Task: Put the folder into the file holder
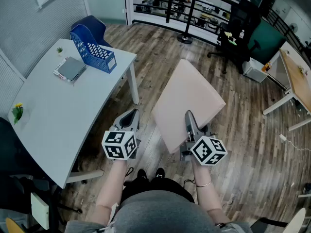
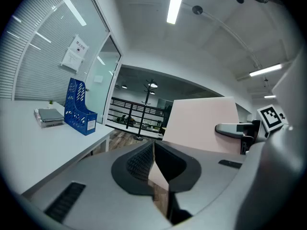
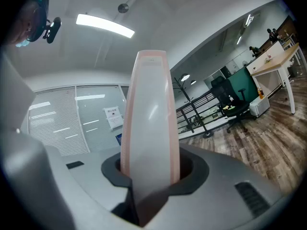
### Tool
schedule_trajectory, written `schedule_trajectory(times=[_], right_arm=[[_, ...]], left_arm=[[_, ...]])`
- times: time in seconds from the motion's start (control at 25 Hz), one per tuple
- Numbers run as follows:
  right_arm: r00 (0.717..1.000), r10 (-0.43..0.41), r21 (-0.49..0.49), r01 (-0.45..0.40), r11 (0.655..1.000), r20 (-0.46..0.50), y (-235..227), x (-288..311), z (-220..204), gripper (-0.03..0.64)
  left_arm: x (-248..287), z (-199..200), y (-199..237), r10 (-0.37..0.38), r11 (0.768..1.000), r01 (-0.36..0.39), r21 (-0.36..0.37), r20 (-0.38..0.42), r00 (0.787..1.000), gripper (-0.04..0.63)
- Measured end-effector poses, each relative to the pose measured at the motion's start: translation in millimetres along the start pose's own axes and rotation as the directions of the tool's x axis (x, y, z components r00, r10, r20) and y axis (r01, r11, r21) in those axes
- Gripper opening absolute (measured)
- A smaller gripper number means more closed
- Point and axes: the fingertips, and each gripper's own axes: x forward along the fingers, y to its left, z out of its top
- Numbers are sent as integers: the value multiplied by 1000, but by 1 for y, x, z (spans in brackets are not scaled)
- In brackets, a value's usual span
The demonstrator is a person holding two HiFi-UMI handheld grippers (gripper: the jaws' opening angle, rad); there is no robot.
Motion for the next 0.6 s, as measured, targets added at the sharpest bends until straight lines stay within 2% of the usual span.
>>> schedule_trajectory(times=[0.36, 0.6], right_arm=[[1000, -5, 34, 6, 999, -26, -13, -9, -11, 157], [1000, -2, 24, 3, 1000, -18, -25, -12, -1, 156]], left_arm=[[6, -14, -14, -21, 1000, 21, -9, -31, 999, 31], [12, -16, -26, -13, 1000, 13, 4, -32, 999, 31]])
